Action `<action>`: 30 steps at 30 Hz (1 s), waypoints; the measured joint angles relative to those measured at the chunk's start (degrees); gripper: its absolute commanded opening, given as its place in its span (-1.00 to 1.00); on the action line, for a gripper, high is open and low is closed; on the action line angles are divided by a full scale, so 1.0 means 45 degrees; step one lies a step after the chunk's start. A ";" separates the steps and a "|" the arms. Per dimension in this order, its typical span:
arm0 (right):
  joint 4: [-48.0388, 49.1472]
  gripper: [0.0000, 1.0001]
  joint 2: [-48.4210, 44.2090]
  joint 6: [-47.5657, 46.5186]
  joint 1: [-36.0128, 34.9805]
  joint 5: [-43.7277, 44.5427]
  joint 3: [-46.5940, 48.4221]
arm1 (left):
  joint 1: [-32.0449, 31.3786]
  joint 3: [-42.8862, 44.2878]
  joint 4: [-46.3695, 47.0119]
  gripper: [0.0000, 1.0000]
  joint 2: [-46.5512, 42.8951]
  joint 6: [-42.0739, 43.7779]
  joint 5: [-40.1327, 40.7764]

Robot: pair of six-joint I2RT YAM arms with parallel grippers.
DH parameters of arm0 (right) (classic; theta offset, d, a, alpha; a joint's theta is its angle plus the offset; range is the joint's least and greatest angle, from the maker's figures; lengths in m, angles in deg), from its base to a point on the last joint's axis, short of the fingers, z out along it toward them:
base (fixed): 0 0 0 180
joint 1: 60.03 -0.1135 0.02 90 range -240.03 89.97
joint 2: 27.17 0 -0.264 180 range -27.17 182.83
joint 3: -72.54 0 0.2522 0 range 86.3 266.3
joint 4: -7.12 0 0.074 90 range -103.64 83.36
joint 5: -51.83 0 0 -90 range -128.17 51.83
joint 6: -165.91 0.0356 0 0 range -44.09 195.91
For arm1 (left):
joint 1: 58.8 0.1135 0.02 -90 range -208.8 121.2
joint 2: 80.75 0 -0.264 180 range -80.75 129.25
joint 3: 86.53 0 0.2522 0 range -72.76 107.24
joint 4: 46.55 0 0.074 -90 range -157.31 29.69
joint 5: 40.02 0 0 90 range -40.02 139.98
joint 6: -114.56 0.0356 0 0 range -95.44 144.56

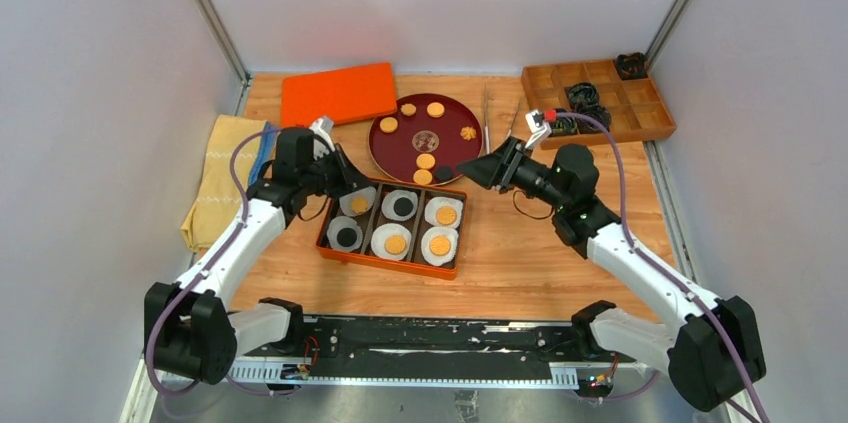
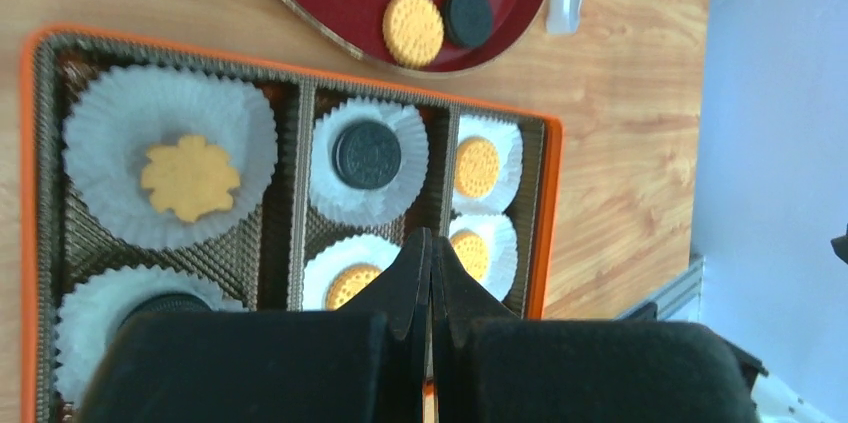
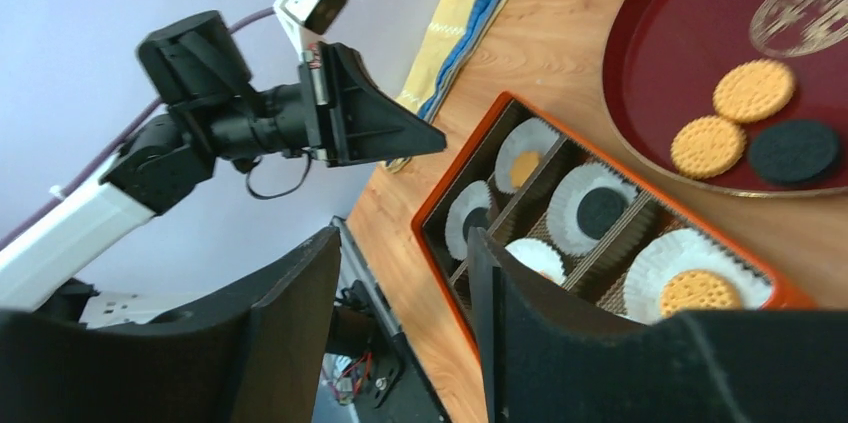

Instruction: Pack the cookies

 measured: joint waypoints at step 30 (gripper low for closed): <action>-0.9039 0.25 1.9132 -0.3434 0.0466 -0.1404 2.3518 | 0.0515 0.7174 -0.2652 -0.63 0.4085 0.1423 0.6946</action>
